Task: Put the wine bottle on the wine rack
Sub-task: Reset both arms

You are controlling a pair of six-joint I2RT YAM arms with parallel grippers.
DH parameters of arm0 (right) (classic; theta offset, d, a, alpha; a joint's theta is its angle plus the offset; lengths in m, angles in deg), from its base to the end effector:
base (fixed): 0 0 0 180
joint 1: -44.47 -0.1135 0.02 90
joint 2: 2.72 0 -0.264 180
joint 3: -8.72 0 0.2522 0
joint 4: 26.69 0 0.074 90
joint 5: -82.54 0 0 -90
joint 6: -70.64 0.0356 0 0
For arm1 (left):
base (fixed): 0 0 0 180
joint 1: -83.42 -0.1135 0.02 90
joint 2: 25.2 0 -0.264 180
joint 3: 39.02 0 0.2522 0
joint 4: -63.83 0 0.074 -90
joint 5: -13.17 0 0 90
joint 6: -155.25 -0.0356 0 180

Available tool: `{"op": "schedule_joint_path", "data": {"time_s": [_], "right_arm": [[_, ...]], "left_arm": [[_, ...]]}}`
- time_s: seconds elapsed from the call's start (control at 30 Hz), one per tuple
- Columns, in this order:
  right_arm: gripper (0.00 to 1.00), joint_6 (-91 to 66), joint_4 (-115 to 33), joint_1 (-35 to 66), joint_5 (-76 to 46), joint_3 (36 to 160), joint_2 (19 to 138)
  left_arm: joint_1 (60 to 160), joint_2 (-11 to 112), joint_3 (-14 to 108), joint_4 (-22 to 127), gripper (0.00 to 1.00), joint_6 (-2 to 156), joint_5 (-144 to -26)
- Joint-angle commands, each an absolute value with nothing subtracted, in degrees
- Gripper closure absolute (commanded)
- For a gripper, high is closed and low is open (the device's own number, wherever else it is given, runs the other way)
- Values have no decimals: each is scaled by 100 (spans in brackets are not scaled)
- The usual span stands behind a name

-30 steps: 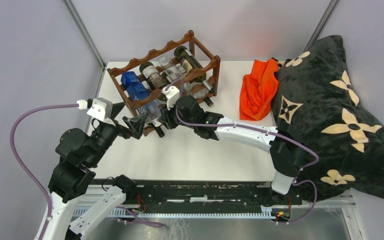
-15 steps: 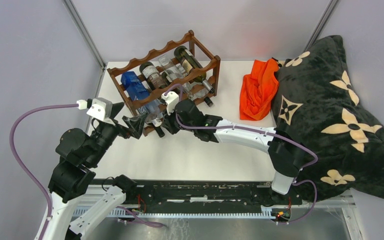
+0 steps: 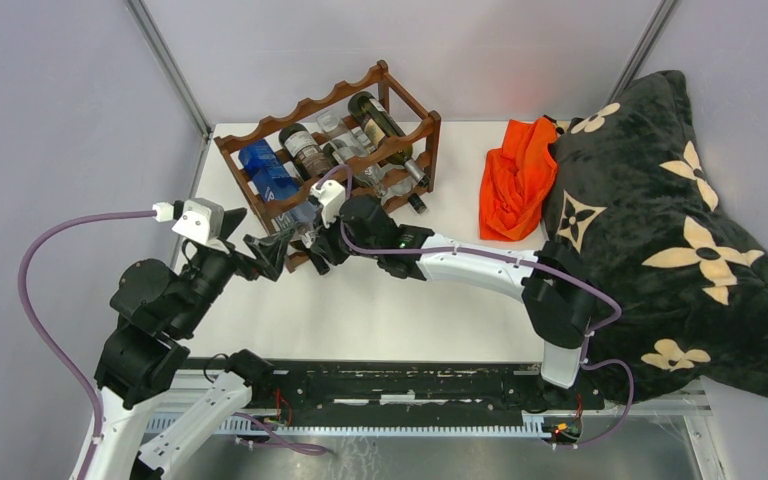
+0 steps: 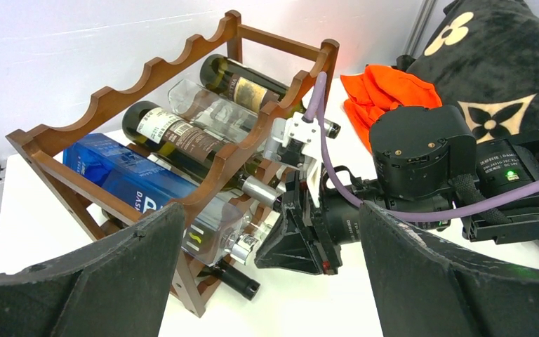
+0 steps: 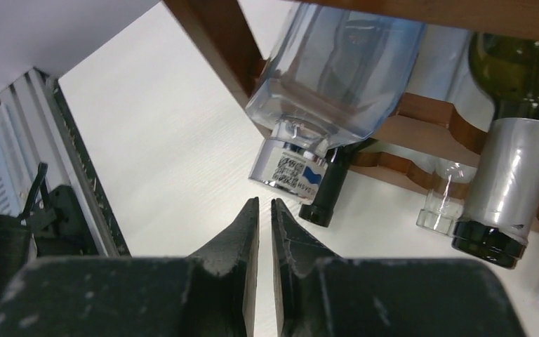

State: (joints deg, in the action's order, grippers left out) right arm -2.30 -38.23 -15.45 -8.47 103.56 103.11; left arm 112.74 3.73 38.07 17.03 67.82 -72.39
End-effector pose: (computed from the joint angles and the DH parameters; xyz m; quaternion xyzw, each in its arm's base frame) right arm 0.2204 0.3818 0.2774 -0.3084 0.7723 0.3514 0.4301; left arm 0.0595 -0.0302 0.4317 0.1345 0.6856 -0.1704 0.6948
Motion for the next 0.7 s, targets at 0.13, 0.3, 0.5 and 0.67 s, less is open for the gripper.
{"op": "schedule_joint_path", "data": {"time_s": [0.13, 0.3, 0.5, 0.67], "right_arm": [[78, -1690, -3690, -1249, -2797, 9449, 9260], [63, -2940, -4192, -812, -3553, 9004, 8450], [35, -3845, -4629, 197, -3845, 8388, 7353], [8, -4526, -5566, 1329, -4218, 8878, 6909]], "left_arm": [[11251, 212, 3802, 1808, 2, 7038, -7356], [11251, 69, 3773, 1842, 1, 7289, -7536], [11251, -69, 3560, 2027, 0, 7767, -7874], [11252, -83, 3443, 2148, 0, 8195, -7978]]}}
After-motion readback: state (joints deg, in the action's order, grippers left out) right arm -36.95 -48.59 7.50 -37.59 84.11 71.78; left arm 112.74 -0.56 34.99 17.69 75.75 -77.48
